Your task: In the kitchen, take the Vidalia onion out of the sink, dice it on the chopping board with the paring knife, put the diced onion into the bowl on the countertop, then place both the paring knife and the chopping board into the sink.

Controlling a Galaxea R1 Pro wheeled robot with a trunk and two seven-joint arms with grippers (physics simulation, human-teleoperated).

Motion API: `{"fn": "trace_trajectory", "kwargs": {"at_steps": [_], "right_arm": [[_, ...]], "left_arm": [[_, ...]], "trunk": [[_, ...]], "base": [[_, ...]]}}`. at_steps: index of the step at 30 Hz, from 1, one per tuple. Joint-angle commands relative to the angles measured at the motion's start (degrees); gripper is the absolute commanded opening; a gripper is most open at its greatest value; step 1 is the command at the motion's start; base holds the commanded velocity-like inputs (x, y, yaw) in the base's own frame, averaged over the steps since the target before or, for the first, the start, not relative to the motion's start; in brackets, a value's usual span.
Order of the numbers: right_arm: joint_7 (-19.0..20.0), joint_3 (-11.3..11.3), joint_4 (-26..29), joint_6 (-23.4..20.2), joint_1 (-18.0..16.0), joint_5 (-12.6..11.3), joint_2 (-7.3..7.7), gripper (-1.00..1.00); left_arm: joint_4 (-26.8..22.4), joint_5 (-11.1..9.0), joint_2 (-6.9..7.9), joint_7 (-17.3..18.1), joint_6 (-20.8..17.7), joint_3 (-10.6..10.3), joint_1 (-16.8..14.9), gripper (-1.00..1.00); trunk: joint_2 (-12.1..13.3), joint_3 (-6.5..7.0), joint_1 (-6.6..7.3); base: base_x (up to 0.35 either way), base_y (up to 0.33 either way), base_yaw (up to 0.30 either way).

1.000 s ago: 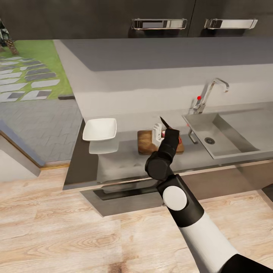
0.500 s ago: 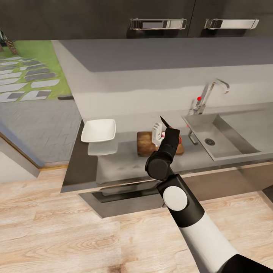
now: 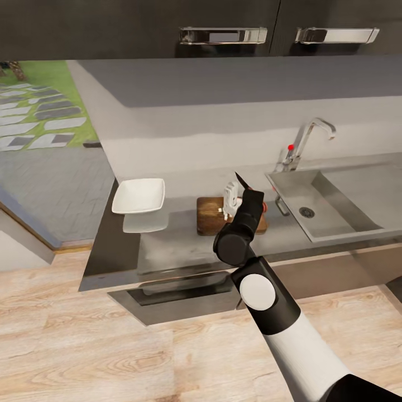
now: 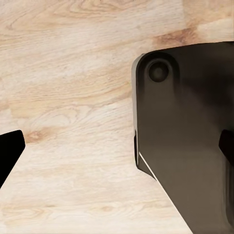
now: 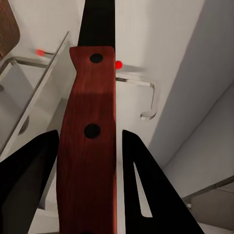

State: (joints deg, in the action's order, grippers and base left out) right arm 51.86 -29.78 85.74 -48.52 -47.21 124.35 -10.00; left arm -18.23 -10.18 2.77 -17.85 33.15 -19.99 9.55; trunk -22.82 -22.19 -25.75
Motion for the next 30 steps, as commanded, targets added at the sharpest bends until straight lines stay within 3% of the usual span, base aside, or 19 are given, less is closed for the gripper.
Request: {"fn": "trace_trajectory", "kwargs": {"at_steps": [1, 30], "right_arm": [[0.6, -0.1, -0.1, -0.2, -0.1, 0.5, 0.00, -1.00], [0.7, -0.2, -2.7, -0.5, -0.1, 0.6, 0.00, -1.00]], "left_arm": [[-0.1, -0.5, 0.05, -0.3, 0.1, -0.5, 0.0, 1.00], [-0.1, -0.5, 0.05, -0.2, 0.1, -0.5, 0.0, 1.00]], "trunk": [[-0.1, -0.08, -0.03], [-0.1, -2.28, -0.03]], "base": [[0.007, -0.007, 0.000], [0.005, 0.024, 0.000]]}}
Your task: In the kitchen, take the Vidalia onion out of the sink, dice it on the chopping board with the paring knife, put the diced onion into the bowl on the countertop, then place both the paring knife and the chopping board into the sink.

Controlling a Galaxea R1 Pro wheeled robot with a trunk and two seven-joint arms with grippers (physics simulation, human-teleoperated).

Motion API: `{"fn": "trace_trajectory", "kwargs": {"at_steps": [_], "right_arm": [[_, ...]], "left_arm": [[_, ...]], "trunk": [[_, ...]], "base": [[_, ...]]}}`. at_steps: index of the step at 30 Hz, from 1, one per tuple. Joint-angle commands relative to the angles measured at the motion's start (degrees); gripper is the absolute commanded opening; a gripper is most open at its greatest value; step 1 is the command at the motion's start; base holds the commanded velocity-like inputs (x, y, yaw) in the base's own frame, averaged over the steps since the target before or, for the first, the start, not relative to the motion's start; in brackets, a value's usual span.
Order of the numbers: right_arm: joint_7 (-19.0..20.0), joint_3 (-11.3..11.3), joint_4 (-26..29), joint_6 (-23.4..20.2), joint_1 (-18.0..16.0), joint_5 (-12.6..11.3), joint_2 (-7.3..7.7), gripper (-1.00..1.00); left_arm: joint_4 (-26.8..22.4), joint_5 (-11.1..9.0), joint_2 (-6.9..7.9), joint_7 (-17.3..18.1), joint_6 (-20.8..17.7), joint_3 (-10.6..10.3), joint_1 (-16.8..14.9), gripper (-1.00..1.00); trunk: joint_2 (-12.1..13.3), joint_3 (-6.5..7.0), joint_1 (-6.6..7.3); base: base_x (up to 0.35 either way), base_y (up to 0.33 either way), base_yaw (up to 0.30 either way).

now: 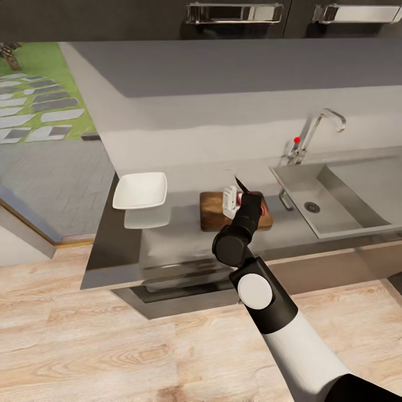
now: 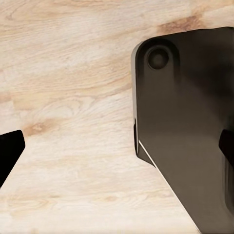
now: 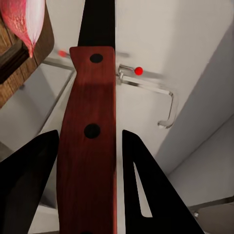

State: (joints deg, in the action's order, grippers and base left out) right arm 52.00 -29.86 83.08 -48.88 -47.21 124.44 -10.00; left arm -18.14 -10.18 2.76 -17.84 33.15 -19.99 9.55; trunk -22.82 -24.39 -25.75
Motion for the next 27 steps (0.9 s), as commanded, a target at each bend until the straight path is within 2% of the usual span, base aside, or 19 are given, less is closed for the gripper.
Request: {"fn": "trace_trajectory", "kwargs": {"at_steps": [1, 11, 18, 27], "right_arm": [[0.6, -0.1, 0.0, -0.2, -0.1, 0.5, 0.00, -1.00], [0.8, 0.0, -0.1, 0.2, -0.1, 0.5, 0.00, -1.00], [3.0, -0.1, -0.6, 0.2, -0.1, 0.5, 0.00, -1.00], [3.4, -0.1, -2.5, 0.2, -0.1, 0.5, 0.00, -1.00]], "left_arm": [[-0.1, -0.5, 0.06, -0.3, 0.1, -0.5, 0.0, 1.00], [-0.1, -0.5, 0.06, -0.3, 0.1, -0.5, 0.0, 1.00], [-0.1, -0.5, 0.07, -0.3, 0.1, -0.5, 0.0, 1.00], [-0.1, -0.5, 0.06, -0.3, 0.1, -0.5, 0.0, 1.00]], "trunk": [[-0.1, -0.15, -0.03], [-0.1, -0.26, -0.03], [-0.1, -0.26, -0.03], [-0.1, -0.26, -0.03]], "base": [[0.000, 0.000, 0.000], [0.000, 0.000, 0.000], [0.000, 0.000, 0.000], [0.000, 0.000, 0.000]]}}
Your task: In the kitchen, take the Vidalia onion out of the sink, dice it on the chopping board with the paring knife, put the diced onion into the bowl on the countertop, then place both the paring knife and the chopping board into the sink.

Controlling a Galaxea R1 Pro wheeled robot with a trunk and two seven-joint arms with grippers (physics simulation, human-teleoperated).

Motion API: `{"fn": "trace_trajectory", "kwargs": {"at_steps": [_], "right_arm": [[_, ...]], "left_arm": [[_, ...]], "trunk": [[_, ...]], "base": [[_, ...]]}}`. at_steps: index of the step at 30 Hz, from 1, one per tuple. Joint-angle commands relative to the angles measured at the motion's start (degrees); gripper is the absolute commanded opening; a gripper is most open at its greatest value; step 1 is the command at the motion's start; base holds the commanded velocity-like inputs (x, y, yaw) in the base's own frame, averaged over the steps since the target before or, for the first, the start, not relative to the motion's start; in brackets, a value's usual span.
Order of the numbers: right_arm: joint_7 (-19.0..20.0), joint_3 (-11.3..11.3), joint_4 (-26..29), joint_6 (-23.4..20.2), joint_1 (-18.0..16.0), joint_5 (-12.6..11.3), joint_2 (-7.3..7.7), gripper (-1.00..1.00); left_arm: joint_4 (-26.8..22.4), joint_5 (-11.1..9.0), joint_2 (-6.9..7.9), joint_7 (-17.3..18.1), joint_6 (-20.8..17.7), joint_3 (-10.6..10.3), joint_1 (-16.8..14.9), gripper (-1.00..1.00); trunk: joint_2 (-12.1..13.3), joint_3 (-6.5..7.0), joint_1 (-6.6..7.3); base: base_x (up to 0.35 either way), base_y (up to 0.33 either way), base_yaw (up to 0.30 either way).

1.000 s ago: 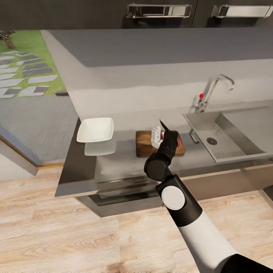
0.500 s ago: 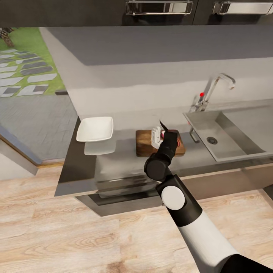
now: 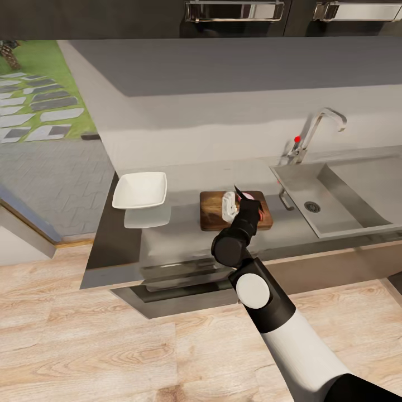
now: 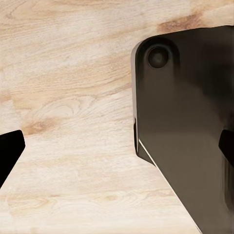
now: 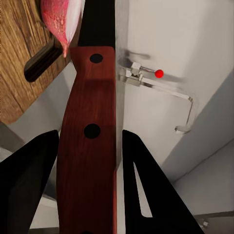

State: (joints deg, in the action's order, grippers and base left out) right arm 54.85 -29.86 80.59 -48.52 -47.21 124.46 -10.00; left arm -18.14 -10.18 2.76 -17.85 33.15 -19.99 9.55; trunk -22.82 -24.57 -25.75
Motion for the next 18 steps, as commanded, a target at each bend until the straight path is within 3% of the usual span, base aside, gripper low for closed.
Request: {"fn": "trace_trajectory", "kwargs": {"at_steps": [1, 18], "right_arm": [[0.6, -0.1, 0.0, -0.2, -0.1, 0.5, 0.00, -1.00], [0.6, -0.1, -0.2, -0.2, -0.1, 0.5, 0.00, -1.00]], "left_arm": [[-0.1, -0.5, 0.08, -0.2, 0.1, -0.5, 0.0, 1.00], [-0.1, -0.5, 0.08, -0.3, 0.1, -0.5, 0.0, 1.00]], "trunk": [[-0.1, -0.08, -0.03], [-0.1, -0.08, -0.03]], "base": [[0.000, 0.000, 0.000], [0.000, 0.000, 0.000]]}}
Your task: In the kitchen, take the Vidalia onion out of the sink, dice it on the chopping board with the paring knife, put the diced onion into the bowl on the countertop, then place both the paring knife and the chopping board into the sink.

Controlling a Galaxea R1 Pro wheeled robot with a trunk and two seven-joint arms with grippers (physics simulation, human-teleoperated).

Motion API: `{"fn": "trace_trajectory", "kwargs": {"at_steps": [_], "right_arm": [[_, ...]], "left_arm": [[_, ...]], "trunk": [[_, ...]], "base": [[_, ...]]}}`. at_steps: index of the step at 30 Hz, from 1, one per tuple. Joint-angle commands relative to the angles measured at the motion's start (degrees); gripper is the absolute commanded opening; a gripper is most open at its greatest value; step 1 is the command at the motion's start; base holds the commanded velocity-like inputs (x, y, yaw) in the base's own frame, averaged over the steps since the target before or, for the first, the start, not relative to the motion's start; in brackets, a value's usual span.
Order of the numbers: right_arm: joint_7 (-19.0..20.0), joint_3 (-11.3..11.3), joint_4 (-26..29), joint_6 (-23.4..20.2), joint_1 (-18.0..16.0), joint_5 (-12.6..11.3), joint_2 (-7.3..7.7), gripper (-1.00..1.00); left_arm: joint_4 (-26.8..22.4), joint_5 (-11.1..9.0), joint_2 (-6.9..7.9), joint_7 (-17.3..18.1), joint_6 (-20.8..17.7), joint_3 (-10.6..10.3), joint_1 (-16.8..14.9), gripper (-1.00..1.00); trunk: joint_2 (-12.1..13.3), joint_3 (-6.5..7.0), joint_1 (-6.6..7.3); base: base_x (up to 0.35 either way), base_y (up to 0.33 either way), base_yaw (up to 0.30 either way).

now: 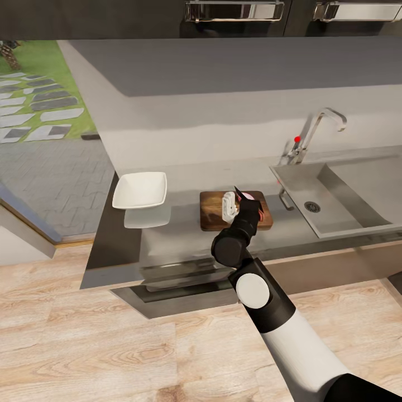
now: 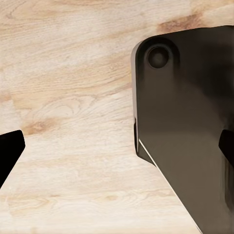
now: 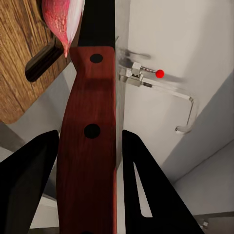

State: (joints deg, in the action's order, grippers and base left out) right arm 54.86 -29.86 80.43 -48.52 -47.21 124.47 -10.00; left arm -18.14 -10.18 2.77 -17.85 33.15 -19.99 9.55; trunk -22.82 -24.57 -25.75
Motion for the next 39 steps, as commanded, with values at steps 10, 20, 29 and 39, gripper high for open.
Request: {"fn": "trace_trajectory", "kwargs": {"at_steps": [10, 20, 29, 39], "right_arm": [[0.6, -0.1, 0.0, -0.2, -0.1, 0.3, 0.00, -1.00], [0.5, -0.1, 0.0, -0.2, -0.1, 0.2, 0.00, -1.00], [0.6, -0.1, 0.0, -0.3, -0.1, 0.2, 0.00, -1.00], [0.6, 0.0, 0.0, -0.3, -0.1, 0.3, 0.00, -1.00]], "left_arm": [[-0.1, -0.5, 0.04, -0.3, 0.1, -0.5, 0.0, 1.00], [-0.1, -0.5, 0.05, -0.3, 0.1, -0.5, 0.0, 1.00], [-0.1, -0.5, 0.04, -0.3, 0.1, -0.5, 0.0, 1.00], [-0.1, -0.5, 0.04, -0.2, 0.1, -0.5, 0.0, 1.00]], "trunk": [[-0.1, -0.08, -0.03], [-0.1, -0.08, -0.03], [-0.1, -0.39, -0.03], [-0.1, -1.18, -0.03]], "base": [[0.000, 0.000, 0.000], [0.000, 0.000, 0.000], [0.000, 0.000, 0.000], [0.000, 0.000, 0.000]]}}
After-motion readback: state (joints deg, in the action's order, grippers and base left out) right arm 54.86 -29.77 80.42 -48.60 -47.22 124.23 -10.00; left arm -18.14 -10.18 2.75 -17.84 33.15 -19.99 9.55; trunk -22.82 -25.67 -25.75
